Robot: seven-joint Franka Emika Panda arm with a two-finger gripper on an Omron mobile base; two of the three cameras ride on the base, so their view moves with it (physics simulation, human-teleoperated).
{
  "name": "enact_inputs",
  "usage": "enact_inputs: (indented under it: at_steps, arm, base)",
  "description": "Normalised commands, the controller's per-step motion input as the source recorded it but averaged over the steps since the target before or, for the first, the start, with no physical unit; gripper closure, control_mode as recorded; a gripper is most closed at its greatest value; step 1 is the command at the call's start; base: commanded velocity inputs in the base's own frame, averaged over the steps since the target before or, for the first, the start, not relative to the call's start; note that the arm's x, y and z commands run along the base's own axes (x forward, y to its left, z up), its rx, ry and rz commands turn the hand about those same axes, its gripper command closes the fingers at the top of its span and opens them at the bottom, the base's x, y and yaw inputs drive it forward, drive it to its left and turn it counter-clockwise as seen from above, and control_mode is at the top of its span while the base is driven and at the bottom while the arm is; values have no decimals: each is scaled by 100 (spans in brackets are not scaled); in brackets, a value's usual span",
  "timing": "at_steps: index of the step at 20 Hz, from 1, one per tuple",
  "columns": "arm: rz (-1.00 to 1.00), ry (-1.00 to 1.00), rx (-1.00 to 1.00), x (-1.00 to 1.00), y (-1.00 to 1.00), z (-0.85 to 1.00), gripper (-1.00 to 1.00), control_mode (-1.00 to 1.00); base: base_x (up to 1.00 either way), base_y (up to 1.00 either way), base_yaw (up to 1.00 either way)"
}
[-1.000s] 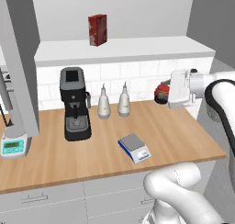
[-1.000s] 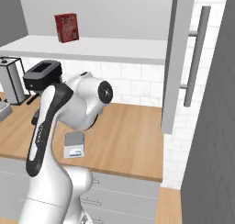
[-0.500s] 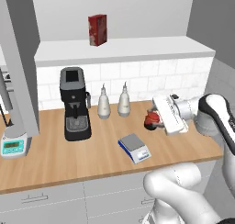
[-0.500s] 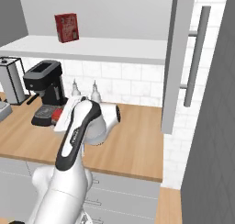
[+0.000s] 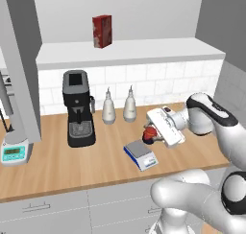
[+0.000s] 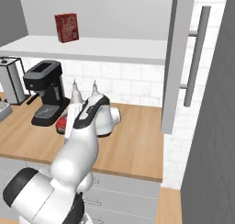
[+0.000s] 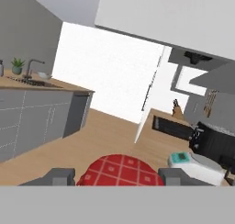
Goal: Pick the jam and place it on the digital scale for weighing, and close the cabinet.
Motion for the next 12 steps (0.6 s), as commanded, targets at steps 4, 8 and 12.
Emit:
enact_inputs:
  at_steps: [4, 8, 12]
  arm:
    - [0, 6, -16, 16, 41, -34, 100, -100]
    - [0, 7, -16, 27, 34, -42, 100, -100]
    - [0, 5, -7, 12, 0, -24, 100, -100]
  base:
    - [0, 0, 0]
    - [0, 0, 0]
    - [0, 0, 0]
